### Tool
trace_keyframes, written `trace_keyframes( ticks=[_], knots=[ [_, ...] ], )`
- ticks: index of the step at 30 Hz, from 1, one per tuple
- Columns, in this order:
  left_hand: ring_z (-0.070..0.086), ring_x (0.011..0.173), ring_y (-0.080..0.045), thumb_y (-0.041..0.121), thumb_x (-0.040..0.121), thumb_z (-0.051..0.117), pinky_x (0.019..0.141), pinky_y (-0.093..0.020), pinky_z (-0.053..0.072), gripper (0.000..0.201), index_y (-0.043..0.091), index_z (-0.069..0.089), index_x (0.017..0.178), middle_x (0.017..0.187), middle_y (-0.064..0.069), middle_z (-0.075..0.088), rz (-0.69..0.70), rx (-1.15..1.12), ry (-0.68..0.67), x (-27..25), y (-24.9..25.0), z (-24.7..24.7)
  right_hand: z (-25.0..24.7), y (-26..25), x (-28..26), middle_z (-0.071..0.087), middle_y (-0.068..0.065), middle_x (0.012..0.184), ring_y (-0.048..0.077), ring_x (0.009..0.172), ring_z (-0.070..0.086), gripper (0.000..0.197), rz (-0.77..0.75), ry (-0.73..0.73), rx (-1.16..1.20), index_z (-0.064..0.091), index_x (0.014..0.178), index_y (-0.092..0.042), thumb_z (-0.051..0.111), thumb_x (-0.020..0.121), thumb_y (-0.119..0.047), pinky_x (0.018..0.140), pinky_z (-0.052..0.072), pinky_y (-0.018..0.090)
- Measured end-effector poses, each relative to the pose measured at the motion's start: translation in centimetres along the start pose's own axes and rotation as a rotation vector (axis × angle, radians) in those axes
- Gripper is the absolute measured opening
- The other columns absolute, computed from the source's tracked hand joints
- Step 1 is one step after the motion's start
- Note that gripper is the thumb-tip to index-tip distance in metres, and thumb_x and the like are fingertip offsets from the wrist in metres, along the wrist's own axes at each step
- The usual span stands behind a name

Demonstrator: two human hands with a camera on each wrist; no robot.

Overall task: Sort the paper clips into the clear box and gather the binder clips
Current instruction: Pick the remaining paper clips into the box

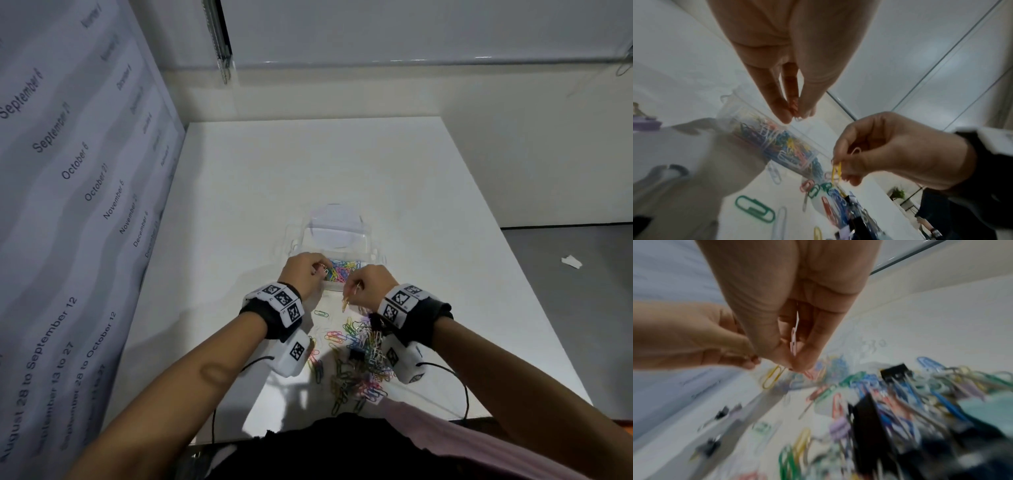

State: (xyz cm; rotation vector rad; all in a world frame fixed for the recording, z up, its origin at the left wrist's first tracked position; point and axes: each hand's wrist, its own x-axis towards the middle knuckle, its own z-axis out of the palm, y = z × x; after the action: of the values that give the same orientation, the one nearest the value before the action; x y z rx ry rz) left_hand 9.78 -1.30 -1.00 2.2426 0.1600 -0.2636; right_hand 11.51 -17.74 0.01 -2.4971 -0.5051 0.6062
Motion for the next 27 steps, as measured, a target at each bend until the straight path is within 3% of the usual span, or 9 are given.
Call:
trace_keyframes(
  ticks=[3, 6, 10, 12, 15, 19, 21, 24, 27],
  knots=[
    [0.063, 0.104, -0.029, 0.0, 0.092, 0.048, 0.091, -0.029, 0.049, 0.027, 0.004, 0.07, 0.105, 0.11, -0.015, 0.069, -0.065, -0.058, 0.016, 0.9, 0.5, 0.3, -1.3, -0.4, 1.0, 0.073, 0.006, 0.082, -0.006, 0.056, 0.057, 0.022, 0.028, 0.148, 0.092, 0.075, 0.082, -0.008, 0.056, 0.076, 0.0, 0.056, 0.041, 0.003],
    [0.061, 0.11, -0.026, -0.002, 0.092, 0.042, 0.094, -0.023, 0.044, 0.032, 0.005, 0.069, 0.11, 0.116, -0.013, 0.067, -0.086, -0.09, 0.034, 1.0, 0.5, 0.6, -1.8, -0.3, 1.3, 0.074, 0.009, 0.09, 0.016, 0.083, 0.066, 0.019, 0.055, 0.214, 0.145, 0.074, 0.088, -0.008, 0.057, 0.08, -0.003, 0.074, 0.045, 0.017],
    [0.058, 0.114, -0.023, -0.003, 0.09, 0.044, 0.093, -0.02, 0.04, 0.035, 0.011, 0.067, 0.114, 0.123, -0.01, 0.063, -0.047, -0.058, 0.036, 0.1, -0.1, 0.5, -0.6, 0.4, 0.6, 0.071, 0.006, 0.098, 0.016, 0.087, 0.062, 0.019, 0.063, 0.178, 0.141, 0.073, 0.091, -0.01, 0.057, 0.082, -0.005, 0.072, 0.041, 0.015],
    [0.053, 0.12, -0.021, -0.005, 0.089, 0.045, 0.099, -0.021, 0.039, 0.036, 0.011, 0.066, 0.114, 0.128, -0.009, 0.058, 0.002, -0.061, 0.026, -0.4, -0.6, 0.5, 0.4, 0.9, 0.3, 0.068, 0.007, 0.104, 0.017, 0.09, 0.058, 0.018, 0.048, 0.136, 0.091, 0.071, 0.092, -0.012, 0.058, 0.081, -0.004, 0.079, 0.037, 0.018],
    [0.05, 0.12, -0.021, -0.007, 0.085, 0.047, 0.101, -0.022, 0.036, 0.036, 0.01, 0.067, 0.11, 0.123, -0.01, 0.056, 0.112, 0.002, 0.022, -1.3, -1.2, 0.6, 1.7, 1.6, -0.2, 0.061, 0.013, 0.105, 0.027, 0.105, 0.051, 0.017, -0.025, 0.11, 0.011, 0.07, 0.092, -0.01, 0.061, 0.079, -0.004, 0.082, 0.03, 0.022],
    [0.049, 0.111, -0.023, 0.0, 0.086, 0.051, 0.096, -0.025, 0.038, 0.028, 0.007, 0.067, 0.108, 0.111, -0.012, 0.056, 0.242, 0.167, -0.05, -2.8, -2.1, 1.6, 2.2, 1.9, -1.3, 0.059, 0.009, 0.093, 0.022, 0.093, 0.048, 0.016, -0.065, 0.197, 0.049, 0.07, 0.087, -0.008, 0.058, 0.078, -0.002, 0.079, 0.031, 0.024],
    [0.047, 0.116, -0.022, 0.005, 0.088, 0.049, 0.096, -0.021, 0.034, 0.032, 0.007, 0.062, 0.117, 0.118, -0.011, 0.054, 0.259, 0.265, -0.148, -3.2, -2.9, 2.2, 2.3, 1.9, -1.7, 0.063, 0.007, 0.091, 0.023, 0.088, 0.055, 0.02, -0.013, 0.137, 0.045, 0.071, 0.088, -0.009, 0.054, 0.079, -0.002, 0.075, 0.034, 0.023],
    [0.042, 0.124, -0.027, 0.009, 0.085, 0.05, 0.106, -0.032, 0.035, 0.041, 0.003, 0.051, 0.126, 0.131, -0.014, 0.045, 0.244, 0.375, -0.249, -3.6, -3.6, 3.0, 3.1, 2.1, -1.8, 0.06, 0.01, 0.113, 0.026, 0.105, 0.056, 0.031, 0.069, -0.033, -0.055, 0.065, 0.109, -0.011, 0.052, 0.08, -0.012, 0.09, 0.043, 0.029],
    [0.027, 0.139, -0.028, 0.013, 0.09, 0.047, 0.116, -0.032, 0.022, 0.052, 0.004, 0.037, 0.14, 0.15, -0.015, 0.028, 0.27, 0.492, -0.287, -4.1, -4.0, 3.5, 3.7, 1.8, -1.8, 0.049, 0.011, 0.127, 0.027, 0.12, 0.047, 0.047, 0.075, -0.108, -0.115, 0.052, 0.127, -0.009, 0.048, 0.08, -0.016, 0.099, 0.038, 0.031]
  ],
)
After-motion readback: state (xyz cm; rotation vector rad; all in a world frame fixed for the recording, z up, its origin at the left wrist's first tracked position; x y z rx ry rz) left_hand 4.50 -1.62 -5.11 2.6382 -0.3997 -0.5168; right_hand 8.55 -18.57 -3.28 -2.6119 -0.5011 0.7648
